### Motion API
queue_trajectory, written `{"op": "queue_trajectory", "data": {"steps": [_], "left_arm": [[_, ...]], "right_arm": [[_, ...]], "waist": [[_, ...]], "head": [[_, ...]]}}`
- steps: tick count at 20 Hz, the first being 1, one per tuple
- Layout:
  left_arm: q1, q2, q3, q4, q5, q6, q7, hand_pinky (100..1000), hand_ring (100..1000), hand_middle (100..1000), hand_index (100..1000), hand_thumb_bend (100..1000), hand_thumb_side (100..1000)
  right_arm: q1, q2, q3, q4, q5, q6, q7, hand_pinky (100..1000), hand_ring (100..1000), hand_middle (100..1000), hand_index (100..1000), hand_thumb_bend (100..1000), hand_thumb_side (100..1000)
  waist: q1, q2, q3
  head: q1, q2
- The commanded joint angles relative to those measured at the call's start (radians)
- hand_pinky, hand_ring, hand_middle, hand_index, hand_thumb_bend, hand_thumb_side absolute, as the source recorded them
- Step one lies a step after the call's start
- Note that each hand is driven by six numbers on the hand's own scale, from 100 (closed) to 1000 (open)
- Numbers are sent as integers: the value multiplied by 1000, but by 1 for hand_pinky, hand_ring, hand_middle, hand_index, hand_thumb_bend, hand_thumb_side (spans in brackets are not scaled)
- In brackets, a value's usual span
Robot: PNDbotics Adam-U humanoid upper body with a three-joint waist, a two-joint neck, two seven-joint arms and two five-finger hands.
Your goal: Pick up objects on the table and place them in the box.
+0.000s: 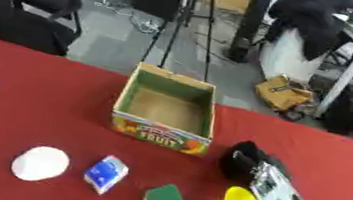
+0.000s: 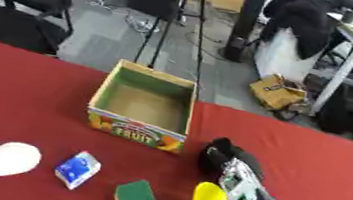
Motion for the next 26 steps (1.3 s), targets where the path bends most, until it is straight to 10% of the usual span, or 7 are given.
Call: {"op": "queue_trajectory", "data": {"steps": [1, 15, 26], "left_arm": [[-16, 13, 6, -14, 5, -5, 1, 966, 988, 925, 1000, 100, 923], [-24, 12, 7, -14, 13, -10, 2, 960, 987, 923, 1000, 100, 909], [-30, 11, 8, -14, 17, -14, 4, 953, 984, 920, 1000, 100, 904]], "right_arm": [[-14, -29, -4, 7, 31, 10, 2, 780, 839, 636, 804, 356, 826], [-19, -34, -5, 26, 107, 11, 86, 718, 825, 633, 789, 257, 507], [-20, -42, -8, 39, 170, 22, 145, 609, 752, 578, 735, 214, 419]], "waist": [[12, -13, 1], [11, -10, 5], [11, -5, 5]], "head": [[-2, -6], [-6, -10], [-9, -12]]}}
